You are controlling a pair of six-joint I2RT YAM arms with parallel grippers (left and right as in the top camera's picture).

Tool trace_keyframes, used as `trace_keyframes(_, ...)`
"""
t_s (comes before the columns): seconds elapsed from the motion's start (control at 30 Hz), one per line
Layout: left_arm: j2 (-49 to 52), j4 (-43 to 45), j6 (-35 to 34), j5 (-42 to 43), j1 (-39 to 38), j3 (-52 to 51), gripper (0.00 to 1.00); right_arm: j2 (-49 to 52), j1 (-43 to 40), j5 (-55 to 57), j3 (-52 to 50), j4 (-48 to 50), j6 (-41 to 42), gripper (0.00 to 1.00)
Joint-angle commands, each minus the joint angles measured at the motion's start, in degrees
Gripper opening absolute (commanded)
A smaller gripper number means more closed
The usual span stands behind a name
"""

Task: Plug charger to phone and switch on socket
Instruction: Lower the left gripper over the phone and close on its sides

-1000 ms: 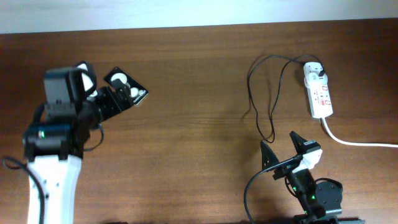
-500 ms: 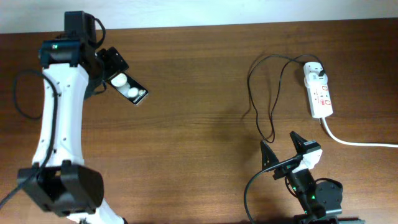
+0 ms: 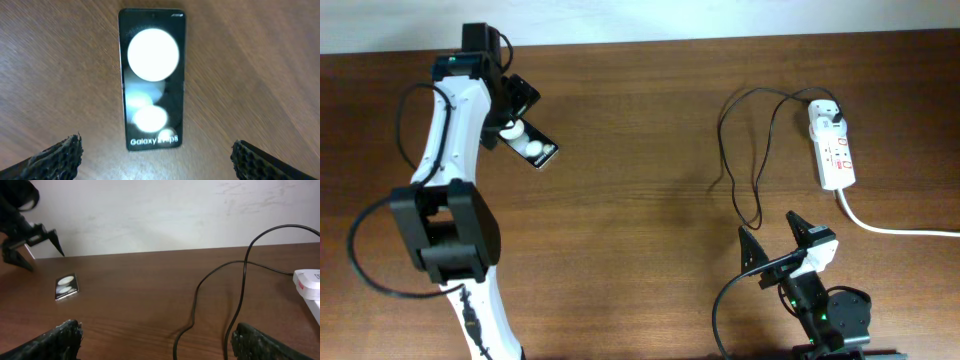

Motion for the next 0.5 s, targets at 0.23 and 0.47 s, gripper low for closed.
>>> trace_keyframes(0.23, 10.3, 4.4, -2.6, -0.4, 0.2, 0.8, 0.99, -0.4, 0.3, -0.5, -0.3, -0.2, 0.5, 0.99)
trace_keyframes(0.47, 14.2, 8.4, 4.4, 0.0, 0.2, 0.8, 0.99, -0.4, 0.3, -0.5, -0.3, -0.3, 0.4, 0.99)
